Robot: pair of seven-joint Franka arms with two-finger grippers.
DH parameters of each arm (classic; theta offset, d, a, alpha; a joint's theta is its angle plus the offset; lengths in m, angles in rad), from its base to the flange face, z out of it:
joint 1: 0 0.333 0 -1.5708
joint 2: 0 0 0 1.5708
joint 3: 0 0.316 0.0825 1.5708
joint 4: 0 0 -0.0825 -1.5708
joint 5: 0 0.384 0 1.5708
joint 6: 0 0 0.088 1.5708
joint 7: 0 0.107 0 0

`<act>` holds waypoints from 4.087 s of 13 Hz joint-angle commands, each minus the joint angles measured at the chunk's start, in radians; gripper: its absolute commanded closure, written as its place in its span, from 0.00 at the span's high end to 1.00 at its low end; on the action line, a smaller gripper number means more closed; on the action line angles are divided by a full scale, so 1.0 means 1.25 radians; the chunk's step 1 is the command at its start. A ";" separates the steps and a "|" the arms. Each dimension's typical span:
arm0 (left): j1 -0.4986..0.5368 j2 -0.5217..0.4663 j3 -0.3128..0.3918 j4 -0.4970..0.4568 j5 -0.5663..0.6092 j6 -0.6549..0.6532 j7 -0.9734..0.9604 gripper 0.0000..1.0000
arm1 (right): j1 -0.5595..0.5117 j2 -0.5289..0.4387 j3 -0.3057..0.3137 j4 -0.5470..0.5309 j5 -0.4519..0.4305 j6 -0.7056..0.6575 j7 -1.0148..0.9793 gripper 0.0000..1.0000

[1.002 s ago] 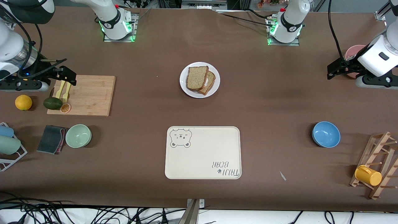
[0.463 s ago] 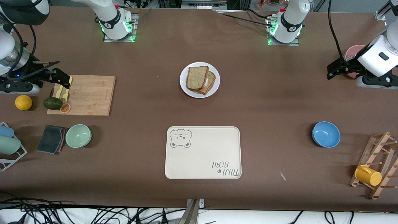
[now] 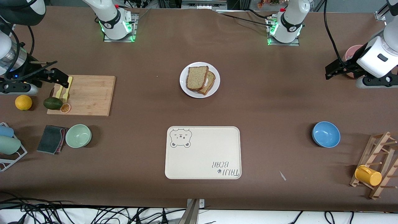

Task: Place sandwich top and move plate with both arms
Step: 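Swing the left gripper over the blue bowl toward the white plate, then lower the left gripper and grip the white plate's rim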

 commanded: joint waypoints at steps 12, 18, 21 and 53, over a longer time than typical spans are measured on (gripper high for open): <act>0.033 0.173 0.005 0.014 -0.115 0.123 -0.018 1.00 | -0.115 0.052 0.122 0.124 0.003 -0.088 0.064 1.00; 0.129 0.202 -0.081 -0.062 -0.205 0.237 -0.020 1.00 | -0.227 0.051 0.265 0.124 -0.008 -0.088 0.068 1.00; 0.142 0.199 -0.123 -0.155 -0.211 0.298 -0.021 1.00 | -0.226 0.052 0.263 0.123 -0.011 -0.083 0.068 1.00; -0.169 0.357 -0.311 -0.482 -0.698 0.834 -0.001 1.00 | -0.186 0.074 0.207 0.121 -0.011 -0.036 0.063 1.00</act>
